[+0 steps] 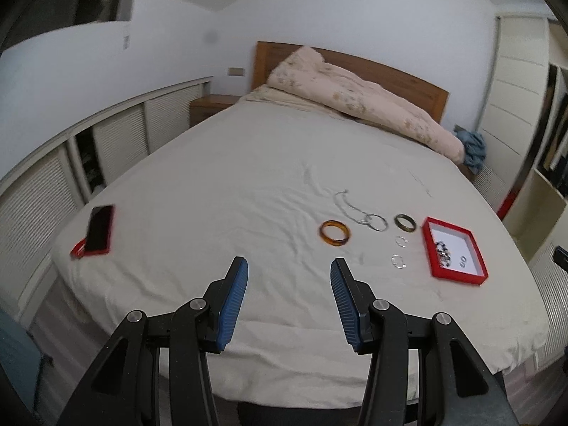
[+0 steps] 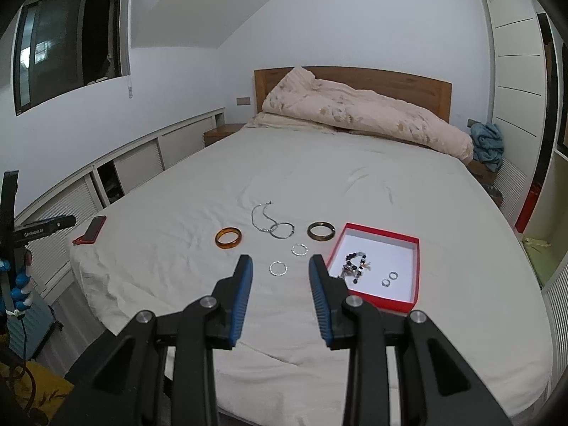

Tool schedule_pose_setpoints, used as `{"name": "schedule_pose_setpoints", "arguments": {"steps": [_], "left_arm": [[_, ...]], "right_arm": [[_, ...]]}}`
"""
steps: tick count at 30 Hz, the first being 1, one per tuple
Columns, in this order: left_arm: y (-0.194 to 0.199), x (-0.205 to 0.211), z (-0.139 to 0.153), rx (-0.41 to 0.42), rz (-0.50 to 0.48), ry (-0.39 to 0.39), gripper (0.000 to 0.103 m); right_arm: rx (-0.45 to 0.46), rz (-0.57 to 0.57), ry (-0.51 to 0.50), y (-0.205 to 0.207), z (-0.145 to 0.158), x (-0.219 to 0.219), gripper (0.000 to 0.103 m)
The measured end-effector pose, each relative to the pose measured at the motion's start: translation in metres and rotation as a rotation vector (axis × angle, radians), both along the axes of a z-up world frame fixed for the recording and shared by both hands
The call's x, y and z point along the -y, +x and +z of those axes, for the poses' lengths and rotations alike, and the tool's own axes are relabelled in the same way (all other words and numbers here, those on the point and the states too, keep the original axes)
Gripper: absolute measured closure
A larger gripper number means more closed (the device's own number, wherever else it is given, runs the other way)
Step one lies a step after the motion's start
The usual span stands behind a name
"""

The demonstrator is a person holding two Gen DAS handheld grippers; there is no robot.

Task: Organize jewelry
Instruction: 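Withdraw both tools from the box and pull back from the bed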

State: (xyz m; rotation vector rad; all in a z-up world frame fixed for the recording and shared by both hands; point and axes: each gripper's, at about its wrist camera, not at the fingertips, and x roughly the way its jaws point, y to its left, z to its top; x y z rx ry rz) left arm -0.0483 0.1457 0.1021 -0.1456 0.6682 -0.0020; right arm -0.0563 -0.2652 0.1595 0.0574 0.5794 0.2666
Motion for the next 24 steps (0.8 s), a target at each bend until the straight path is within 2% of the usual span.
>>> {"name": "schedule_pose_setpoints", "arguments": {"steps": [5, 10, 14, 24], "left_arm": [[-0.024, -0.031, -0.009, 0.001, 0.076, 0.007, 0.055], [-0.040, -0.050, -0.014, 0.013, 0.117, -0.031, 0.055], [-0.047, -0.052, -0.013, 0.039, 0.121, -0.053, 0.055], [-0.040, -0.043, -0.014, -0.001, 0.097, -0.029, 0.054]], "right_arm": [[0.008, 0.001, 0.012, -0.005, 0.001, -0.001, 0.071], [0.000, 0.006, 0.030, -0.006, -0.002, -0.002, 0.071], [-0.009, 0.020, 0.030, -0.005, -0.005, -0.008, 0.071], [-0.003, 0.036, 0.034, -0.004, -0.004, -0.016, 0.072]]}}
